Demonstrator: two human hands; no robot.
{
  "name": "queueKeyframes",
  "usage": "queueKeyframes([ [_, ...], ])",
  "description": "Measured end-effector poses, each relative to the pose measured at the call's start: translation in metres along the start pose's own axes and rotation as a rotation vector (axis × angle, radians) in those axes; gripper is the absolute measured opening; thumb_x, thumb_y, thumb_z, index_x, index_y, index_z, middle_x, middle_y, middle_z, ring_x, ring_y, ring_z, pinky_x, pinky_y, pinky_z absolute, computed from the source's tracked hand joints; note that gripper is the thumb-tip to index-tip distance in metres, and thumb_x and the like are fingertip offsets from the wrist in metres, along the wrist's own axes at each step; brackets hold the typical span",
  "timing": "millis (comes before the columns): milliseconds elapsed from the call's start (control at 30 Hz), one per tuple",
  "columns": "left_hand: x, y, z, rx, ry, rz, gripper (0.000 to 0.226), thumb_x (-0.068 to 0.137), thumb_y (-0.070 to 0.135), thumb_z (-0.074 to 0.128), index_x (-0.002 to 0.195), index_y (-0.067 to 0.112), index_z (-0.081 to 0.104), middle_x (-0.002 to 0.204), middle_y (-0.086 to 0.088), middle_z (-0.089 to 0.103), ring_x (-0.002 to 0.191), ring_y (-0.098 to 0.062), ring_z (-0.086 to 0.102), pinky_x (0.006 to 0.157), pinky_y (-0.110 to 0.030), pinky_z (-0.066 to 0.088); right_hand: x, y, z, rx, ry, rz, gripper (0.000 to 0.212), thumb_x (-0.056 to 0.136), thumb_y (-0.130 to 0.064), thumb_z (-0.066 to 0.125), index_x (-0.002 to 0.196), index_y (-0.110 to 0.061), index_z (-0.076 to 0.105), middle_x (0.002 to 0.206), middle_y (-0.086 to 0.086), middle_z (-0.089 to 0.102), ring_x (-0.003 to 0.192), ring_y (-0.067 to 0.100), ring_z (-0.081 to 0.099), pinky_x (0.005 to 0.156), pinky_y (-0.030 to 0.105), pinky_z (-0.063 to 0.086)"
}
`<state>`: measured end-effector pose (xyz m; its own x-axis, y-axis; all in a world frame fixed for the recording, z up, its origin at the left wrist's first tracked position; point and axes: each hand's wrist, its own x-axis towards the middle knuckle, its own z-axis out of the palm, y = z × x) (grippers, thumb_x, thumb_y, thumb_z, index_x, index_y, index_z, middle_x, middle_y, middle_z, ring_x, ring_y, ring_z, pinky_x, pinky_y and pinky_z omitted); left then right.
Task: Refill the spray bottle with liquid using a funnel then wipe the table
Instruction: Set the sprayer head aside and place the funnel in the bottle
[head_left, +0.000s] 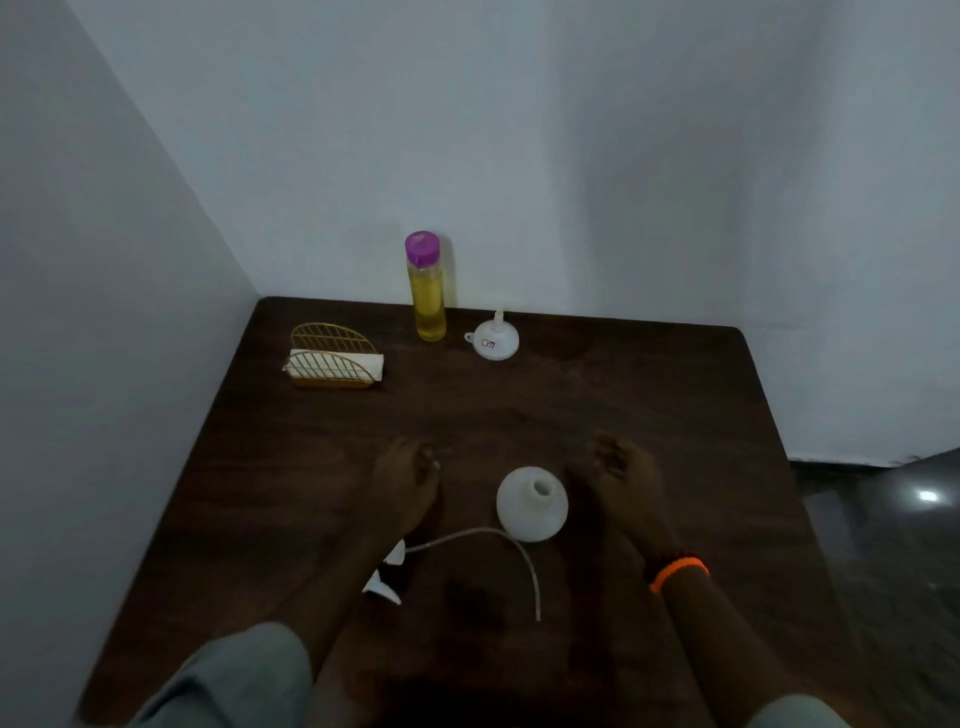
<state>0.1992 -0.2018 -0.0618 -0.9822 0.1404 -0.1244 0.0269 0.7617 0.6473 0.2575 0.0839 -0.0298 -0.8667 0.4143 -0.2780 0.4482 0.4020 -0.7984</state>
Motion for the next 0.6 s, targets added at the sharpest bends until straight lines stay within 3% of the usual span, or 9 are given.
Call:
queueKeyframes([
  [200,0.092,0.037,0.023,-0.103,-0.056,-0.206,0.031,0.099,0.023,0.057,0.127,0.01,0.063,0.124,-0.012,0.065,0.116,-0.028,0.061,0.106,-0.042,0.047,0.082,-0.025,0.032,0.018,-0.093,0.098,0.029,0.096,-0.022,0.06,0.125,-0.017,0.064,0.119,0.008,0.066,0.108,0.024,0.065,0.097,0.045,0.053],
  [333,0.15,0.045,0.032,-0.307,-0.112,-0.362,0.032,0.098,0.02,0.057,0.129,0.011,0.06,0.125,-0.015,0.065,0.114,-0.032,0.064,0.1,-0.051,0.053,0.139,-0.053,0.059,0.258,-0.164,0.27,0.021,0.1,-0.022,0.054,0.115,-0.011,0.065,0.093,0.01,0.069,0.076,0.022,0.067,0.07,0.041,0.061],
  [433,0.181,0.055,0.041,-0.328,-0.105,-0.337,0.03,0.099,0.017,0.054,0.128,0.012,0.06,0.121,-0.017,0.066,0.112,-0.034,0.065,0.098,-0.052,0.054,0.173,-0.07,0.074,0.399,-0.191,0.362,0.016,0.1,-0.019,0.053,0.11,-0.013,0.063,0.081,0.009,0.064,0.064,0.02,0.062,0.056,0.033,0.056],
  [600,0.207,0.073,0.046,-0.25,-0.048,-0.235,0.034,0.098,0.012,0.048,0.131,0.006,0.055,0.121,-0.019,0.065,0.105,-0.037,0.066,0.094,-0.052,0.055,0.211,-0.08,0.094,0.332,-0.23,0.321,0.025,0.1,-0.022,0.052,0.116,-0.006,0.063,0.081,0.013,0.066,0.068,0.029,0.066,0.064,0.041,0.059],
])
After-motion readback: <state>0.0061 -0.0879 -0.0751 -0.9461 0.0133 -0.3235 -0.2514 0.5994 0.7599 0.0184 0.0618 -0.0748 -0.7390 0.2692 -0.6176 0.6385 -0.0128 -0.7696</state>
